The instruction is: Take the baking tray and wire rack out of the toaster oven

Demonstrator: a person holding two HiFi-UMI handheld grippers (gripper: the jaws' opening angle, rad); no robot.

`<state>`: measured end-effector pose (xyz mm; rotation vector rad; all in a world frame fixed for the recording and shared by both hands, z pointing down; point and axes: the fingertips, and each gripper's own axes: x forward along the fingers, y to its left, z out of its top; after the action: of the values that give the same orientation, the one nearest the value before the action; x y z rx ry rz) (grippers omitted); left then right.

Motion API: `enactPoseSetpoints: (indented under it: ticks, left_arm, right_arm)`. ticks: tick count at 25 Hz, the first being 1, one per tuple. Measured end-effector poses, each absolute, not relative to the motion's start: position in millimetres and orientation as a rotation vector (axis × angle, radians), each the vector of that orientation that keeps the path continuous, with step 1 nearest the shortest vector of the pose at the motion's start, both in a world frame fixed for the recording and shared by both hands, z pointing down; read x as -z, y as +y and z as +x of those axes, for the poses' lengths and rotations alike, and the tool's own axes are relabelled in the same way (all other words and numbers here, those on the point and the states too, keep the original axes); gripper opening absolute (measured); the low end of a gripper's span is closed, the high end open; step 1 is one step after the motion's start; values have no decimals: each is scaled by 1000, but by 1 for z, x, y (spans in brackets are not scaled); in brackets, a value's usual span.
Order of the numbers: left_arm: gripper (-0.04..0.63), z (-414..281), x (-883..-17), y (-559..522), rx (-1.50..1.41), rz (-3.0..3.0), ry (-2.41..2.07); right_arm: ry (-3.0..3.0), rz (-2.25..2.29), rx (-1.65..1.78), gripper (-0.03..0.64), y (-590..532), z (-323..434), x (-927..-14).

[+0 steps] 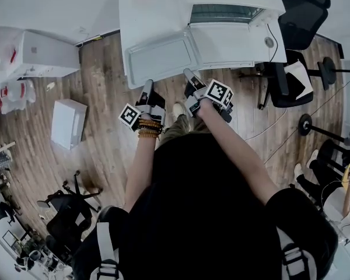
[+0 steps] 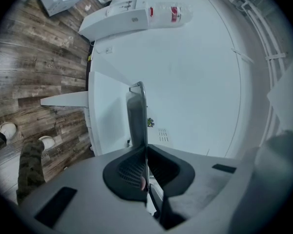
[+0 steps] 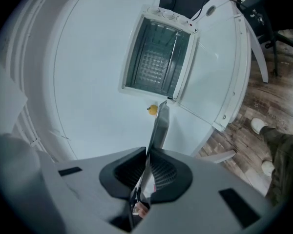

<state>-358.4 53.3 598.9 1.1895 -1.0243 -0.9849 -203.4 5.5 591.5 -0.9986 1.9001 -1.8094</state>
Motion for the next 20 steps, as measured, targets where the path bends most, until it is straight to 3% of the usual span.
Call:
enactPoseSetpoints:
  ticks: [9,20]
  left_arm:
    - [32,-399,-620,6,932,1173,-1110]
    - [32,-413,-691,-25,605,1071,-1225]
  right_arm:
    - [1867,-941,1962,41,-46,-246,-623]
    - [1930,-1048,2210,56,-69,-258,-688]
